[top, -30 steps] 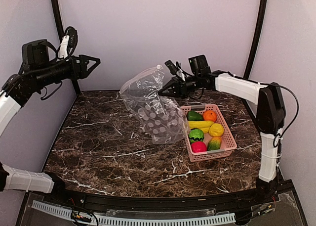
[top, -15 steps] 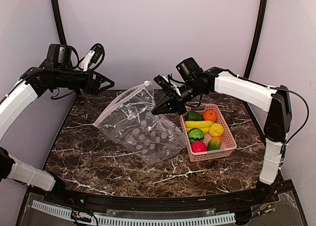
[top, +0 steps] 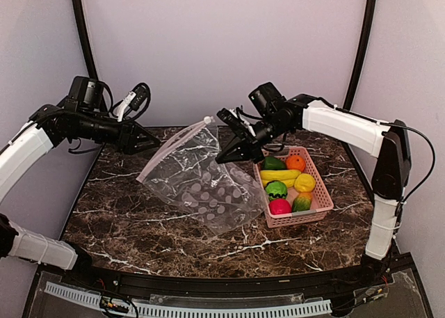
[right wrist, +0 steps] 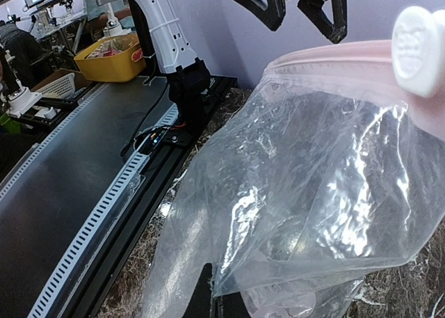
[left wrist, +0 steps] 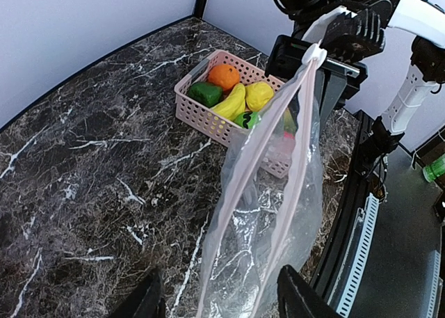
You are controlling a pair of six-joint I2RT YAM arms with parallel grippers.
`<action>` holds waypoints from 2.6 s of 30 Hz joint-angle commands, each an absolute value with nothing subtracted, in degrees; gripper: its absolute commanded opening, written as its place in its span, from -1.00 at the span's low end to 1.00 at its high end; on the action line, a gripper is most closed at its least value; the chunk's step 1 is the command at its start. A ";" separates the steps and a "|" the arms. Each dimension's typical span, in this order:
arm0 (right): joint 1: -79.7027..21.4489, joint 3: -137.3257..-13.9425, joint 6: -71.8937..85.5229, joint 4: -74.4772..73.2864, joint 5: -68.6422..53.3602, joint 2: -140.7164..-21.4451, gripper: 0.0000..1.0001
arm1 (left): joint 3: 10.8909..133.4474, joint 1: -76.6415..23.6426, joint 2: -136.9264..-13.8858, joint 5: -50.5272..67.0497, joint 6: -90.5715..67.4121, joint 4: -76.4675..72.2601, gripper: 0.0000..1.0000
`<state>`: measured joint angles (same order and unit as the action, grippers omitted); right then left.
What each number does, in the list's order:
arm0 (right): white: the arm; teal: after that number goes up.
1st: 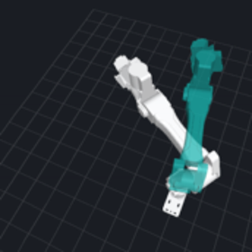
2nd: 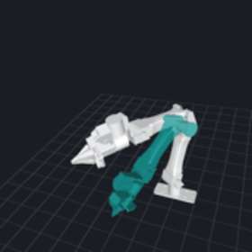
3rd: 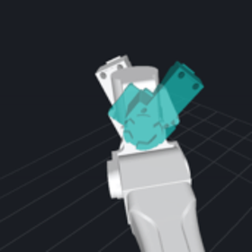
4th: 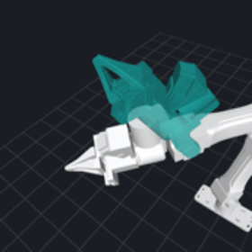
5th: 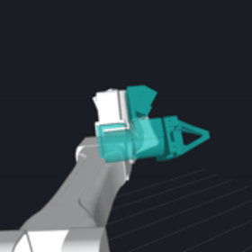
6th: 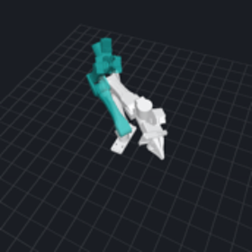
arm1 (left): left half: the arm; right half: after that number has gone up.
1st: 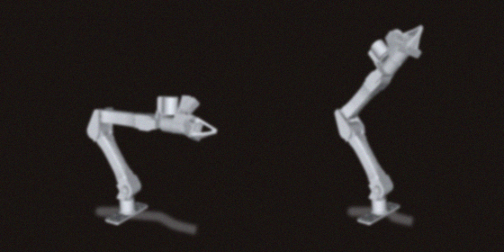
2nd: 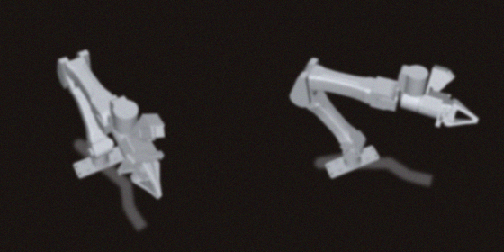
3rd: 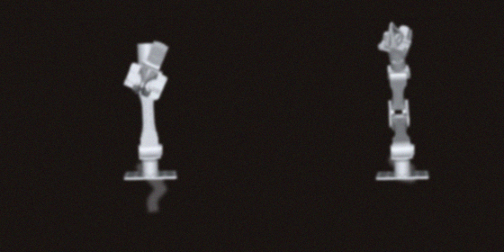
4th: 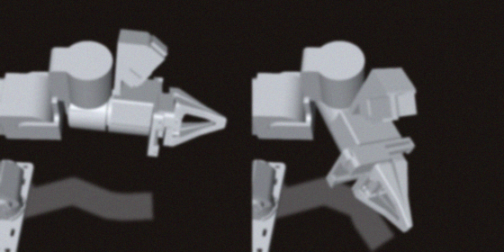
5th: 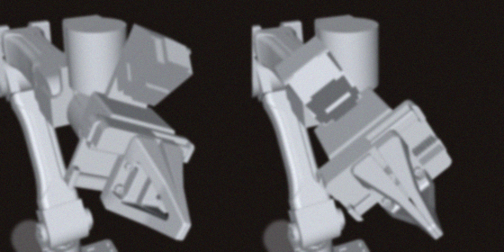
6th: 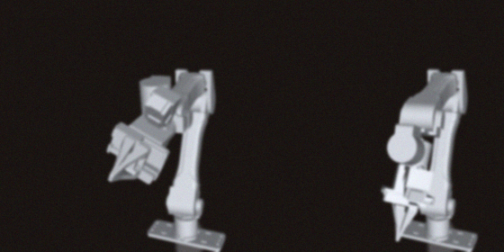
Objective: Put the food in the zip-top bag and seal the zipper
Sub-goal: Pass from the right arm to the left
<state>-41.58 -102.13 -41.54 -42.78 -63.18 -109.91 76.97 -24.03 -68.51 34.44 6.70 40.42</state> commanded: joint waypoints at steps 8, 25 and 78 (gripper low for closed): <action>-42.36 -104.37 -41.51 -44.59 -64.30 -109.32 -1.00 | 74.42 -25.05 -70.31 38.34 5.92 37.30 0.11; -43.83 -105.85 -43.67 -47.74 -62.78 -109.89 -1.00 | 74.66 -25.40 -73.89 40.26 8.23 34.86 0.05; -36.51 -115.52 -28.95 -44.60 -61.66 -116.02 -0.38 | 82.44 -25.31 -72.94 16.89 10.35 50.89 -0.98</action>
<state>-39.88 -112.09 -35.24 -46.98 -62.67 -117.62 75.94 -25.04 -73.17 32.32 11.88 40.84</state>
